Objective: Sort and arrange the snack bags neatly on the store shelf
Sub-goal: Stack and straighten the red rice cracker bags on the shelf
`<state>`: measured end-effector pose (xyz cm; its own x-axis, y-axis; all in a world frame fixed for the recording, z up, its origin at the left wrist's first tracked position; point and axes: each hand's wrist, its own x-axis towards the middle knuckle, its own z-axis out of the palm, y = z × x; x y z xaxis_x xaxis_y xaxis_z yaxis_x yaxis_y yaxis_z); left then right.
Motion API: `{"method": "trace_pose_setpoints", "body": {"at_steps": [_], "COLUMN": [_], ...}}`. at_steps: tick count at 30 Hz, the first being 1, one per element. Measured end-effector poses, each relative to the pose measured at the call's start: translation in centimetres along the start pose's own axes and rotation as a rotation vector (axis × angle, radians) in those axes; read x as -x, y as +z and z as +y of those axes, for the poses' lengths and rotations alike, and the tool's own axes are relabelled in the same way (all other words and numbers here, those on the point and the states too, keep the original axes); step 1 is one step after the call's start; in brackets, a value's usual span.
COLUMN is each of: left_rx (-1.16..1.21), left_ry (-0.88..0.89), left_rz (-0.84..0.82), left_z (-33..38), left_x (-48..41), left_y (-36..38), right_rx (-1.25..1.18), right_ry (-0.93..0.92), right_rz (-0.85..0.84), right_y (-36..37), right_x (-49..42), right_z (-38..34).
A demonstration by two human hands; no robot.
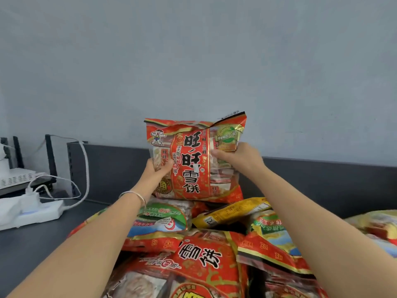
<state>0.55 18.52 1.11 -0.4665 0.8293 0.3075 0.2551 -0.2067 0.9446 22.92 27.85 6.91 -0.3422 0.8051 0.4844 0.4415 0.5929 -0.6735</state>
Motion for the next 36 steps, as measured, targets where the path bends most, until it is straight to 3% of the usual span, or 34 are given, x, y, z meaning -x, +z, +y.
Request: {"method": "trace_pose_setpoints", "body": {"at_steps": [4,6,11,21,24,28,30,36], "left_rx": [-0.077,-0.172,-0.533,-0.606,-0.565,-0.781,-0.869,-1.116], "left_ry": [-0.021,-0.042,-0.098,-0.049,-0.046,0.006,0.025,-0.073], "left_rz": [-0.116,-0.177,-0.249,-0.348,-0.389,-0.217,-0.175,-0.258], "left_z": [-1.2,-1.1,-0.9,-0.4,-0.6,-1.5,-1.9,-2.1], "left_x": [0.1,0.4,1.5,2.4,1.8,1.3,1.0,0.4], "left_y": [-0.4,-0.5,-1.5,-4.1,-4.0,-2.7,-2.3,-2.1], "right_rx": [-0.256,-0.299,-0.314,-0.330,-0.129,0.651,0.704,0.679], "right_ry": [0.066,0.105,0.252,0.375,0.361,0.375,0.404,0.423], "right_rz": [-0.438,-0.521,-0.526,-0.477,-0.381,0.025,-0.002,-0.255], "right_y": [0.1,0.6,2.8,2.8,2.9,2.6,2.9,4.6], "right_x": [1.7,2.8,5.2,8.3,7.9,6.9,7.0,7.4], "right_z": [1.4,2.3,3.2,0.8,0.0,0.1,0.8,2.4]}}
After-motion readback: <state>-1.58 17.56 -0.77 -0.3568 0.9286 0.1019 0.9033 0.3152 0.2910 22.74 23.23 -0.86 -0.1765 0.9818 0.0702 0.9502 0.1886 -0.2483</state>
